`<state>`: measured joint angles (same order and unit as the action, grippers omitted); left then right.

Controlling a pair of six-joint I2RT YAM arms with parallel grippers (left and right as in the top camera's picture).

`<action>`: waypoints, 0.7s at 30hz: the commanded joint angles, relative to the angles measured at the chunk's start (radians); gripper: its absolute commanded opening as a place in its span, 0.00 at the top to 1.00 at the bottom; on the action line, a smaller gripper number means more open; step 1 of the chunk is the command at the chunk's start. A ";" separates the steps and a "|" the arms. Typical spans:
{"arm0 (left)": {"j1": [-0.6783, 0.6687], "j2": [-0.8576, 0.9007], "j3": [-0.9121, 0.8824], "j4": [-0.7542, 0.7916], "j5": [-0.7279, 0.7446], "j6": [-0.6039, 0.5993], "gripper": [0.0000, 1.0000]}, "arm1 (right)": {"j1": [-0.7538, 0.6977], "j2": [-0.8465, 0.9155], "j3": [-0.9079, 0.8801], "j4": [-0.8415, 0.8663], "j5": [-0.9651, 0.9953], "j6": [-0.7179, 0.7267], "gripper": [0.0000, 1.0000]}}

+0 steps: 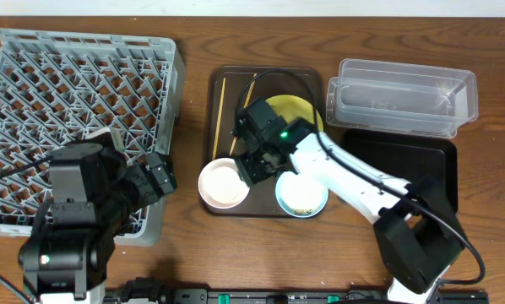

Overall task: Sort waste into correct bins and load items into the dishwasher
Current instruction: 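Reach the right gripper down and grasp the white paper cup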

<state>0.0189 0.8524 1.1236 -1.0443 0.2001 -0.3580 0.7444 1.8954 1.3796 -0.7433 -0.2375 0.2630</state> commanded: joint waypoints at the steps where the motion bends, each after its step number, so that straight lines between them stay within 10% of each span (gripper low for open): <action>1: 0.009 0.018 0.018 -0.003 0.031 -0.010 0.02 | 0.006 -0.010 0.014 0.003 0.077 -0.006 0.45; 13: 0.009 0.068 0.018 -0.018 0.032 0.016 0.02 | 0.006 -0.107 0.013 0.016 -0.051 -0.130 0.39; 21: 0.009 0.068 0.018 -0.019 0.032 0.016 0.02 | 0.059 0.013 0.012 0.013 -0.052 -0.126 0.60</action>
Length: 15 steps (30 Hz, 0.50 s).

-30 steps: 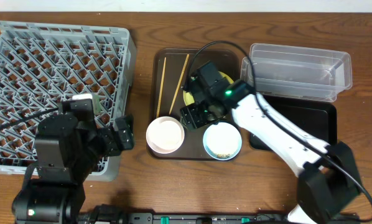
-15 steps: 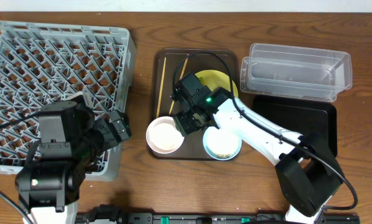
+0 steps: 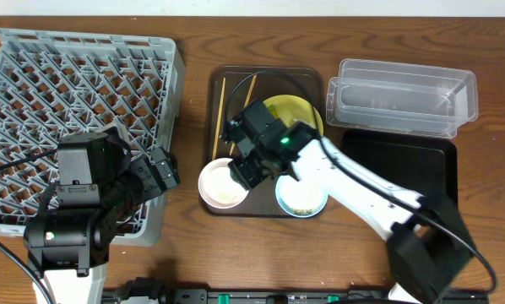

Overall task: Sort waste into correct bins and load items into the dishwasher
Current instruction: 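Reach the right gripper down and grasp the white paper cup, then lift the cup with the right gripper and hand it to the left gripper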

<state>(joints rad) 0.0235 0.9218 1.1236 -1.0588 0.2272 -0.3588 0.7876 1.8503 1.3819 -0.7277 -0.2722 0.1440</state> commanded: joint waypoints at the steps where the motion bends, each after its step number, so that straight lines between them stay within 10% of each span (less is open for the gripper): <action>1: 0.005 -0.002 0.018 -0.007 0.005 0.017 0.02 | 0.018 0.071 0.010 -0.005 -0.017 0.003 0.72; 8: 0.005 0.001 0.018 0.008 0.022 0.018 0.02 | -0.005 0.039 0.031 0.002 -0.023 0.028 0.94; 15: 0.009 0.057 0.018 0.155 0.393 0.077 0.04 | -0.138 -0.120 0.063 0.003 -0.107 0.026 0.99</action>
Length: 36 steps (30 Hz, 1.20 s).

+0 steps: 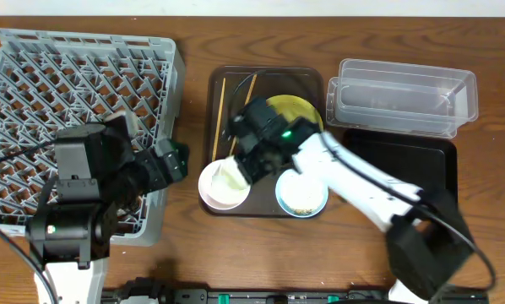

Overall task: Sort waste into correct bins and load items into the dishwasher
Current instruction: 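Lift the cup with the right gripper and hand it to the left gripper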

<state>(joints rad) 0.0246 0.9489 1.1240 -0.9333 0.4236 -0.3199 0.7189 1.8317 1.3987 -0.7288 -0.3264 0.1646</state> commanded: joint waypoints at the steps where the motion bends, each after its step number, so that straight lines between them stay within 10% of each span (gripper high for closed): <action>1: 0.016 0.044 0.017 0.049 0.241 0.037 0.04 | -0.100 -0.126 0.047 0.006 -0.082 0.004 0.99; 13: 0.171 0.269 0.017 0.278 1.151 0.038 0.11 | -0.393 -0.255 0.047 0.088 -0.900 -0.225 0.99; 27: 0.024 0.249 0.011 0.272 1.150 0.027 0.12 | -0.265 -0.255 0.047 0.240 -0.787 -0.158 0.99; 36: -0.021 0.225 0.011 0.272 1.150 0.026 0.36 | -0.236 -0.253 0.047 0.297 -0.724 -0.138 0.99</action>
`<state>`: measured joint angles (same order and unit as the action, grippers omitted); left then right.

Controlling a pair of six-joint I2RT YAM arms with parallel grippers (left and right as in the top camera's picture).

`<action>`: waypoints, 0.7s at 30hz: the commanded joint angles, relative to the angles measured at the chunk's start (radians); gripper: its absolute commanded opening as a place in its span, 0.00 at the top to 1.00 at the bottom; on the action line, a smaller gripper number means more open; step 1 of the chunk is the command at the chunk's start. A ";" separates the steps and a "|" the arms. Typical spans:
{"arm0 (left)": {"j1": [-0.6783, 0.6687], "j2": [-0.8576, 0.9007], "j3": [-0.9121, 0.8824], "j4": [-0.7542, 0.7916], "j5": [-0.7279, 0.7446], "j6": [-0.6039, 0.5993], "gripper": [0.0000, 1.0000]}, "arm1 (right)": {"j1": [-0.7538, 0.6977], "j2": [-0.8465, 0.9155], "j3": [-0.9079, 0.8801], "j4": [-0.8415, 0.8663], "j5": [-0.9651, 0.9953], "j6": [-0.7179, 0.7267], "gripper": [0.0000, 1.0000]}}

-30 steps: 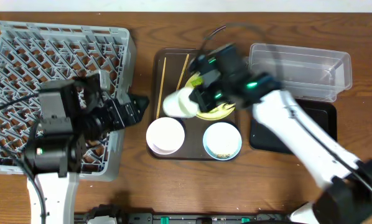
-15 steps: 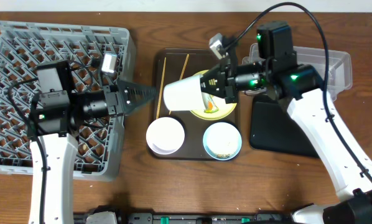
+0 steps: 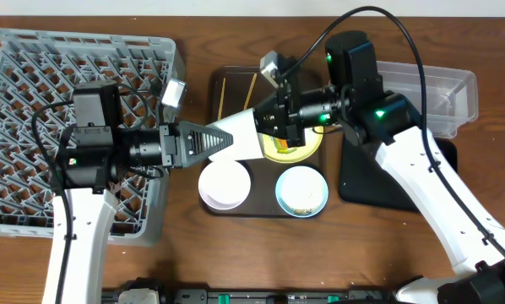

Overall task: Sort waste into correct bins and load items into the dishwasher
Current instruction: 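Lift the cup with the right gripper and hand it to the left gripper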

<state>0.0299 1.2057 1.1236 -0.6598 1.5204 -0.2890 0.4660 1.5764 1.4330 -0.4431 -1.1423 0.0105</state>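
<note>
A white crumpled paper (image 3: 242,133) hangs in the air above the brown tray (image 3: 236,80). My right gripper (image 3: 265,122) reaches in from the right and is shut on the paper's right side. My left gripper (image 3: 223,140) points right from the rack side, its tips at the paper's left edge; whether it grips cannot be told. On the tray below sit a white bowl (image 3: 223,186), a blue-rimmed bowl with crumbs (image 3: 301,191), a yellow plate (image 3: 293,150) partly hidden by the right gripper, and chopsticks (image 3: 221,91).
A grey dish rack (image 3: 33,76) fills the left of the table, under the left arm. A clear plastic bin (image 3: 442,84) stands at the back right, with a black bin (image 3: 379,181) in front of it, both partly under the right arm.
The right gripper was down at the white bowl with the paper tilted up in it; now it holds the paper high over the tray. The left gripper has reached right to the paper.
The right gripper stood low over the white bowl on the tray, the left arm back by the rack. Then the paper in the bowl was tipped up in the right fingers. Now the bowl is bare, the paper is aloft and both grippers meet at it.
</note>
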 commanded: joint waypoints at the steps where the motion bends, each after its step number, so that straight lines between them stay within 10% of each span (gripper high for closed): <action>1: -0.027 -0.032 0.011 -0.001 0.053 -0.005 0.36 | 0.014 0.003 0.012 0.009 0.091 0.016 0.99; 7: -0.027 -0.031 0.011 -0.001 0.053 -0.004 0.37 | 0.012 0.003 0.012 0.012 0.092 0.018 0.97; 10: -0.027 -0.031 0.011 0.000 0.034 -0.003 0.39 | 0.013 0.003 0.012 0.013 0.103 0.018 0.45; 13: -0.027 -0.032 0.011 -0.001 -0.031 -0.004 0.43 | -0.008 -0.003 0.012 0.011 0.154 0.018 0.32; 21: -0.022 -0.034 0.012 -0.092 -0.422 -0.005 0.47 | -0.136 -0.055 0.012 -0.073 0.155 0.019 0.27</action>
<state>0.0044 1.1873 1.1240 -0.7170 1.3296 -0.2920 0.3779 1.5669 1.4330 -0.4950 -0.9993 0.0257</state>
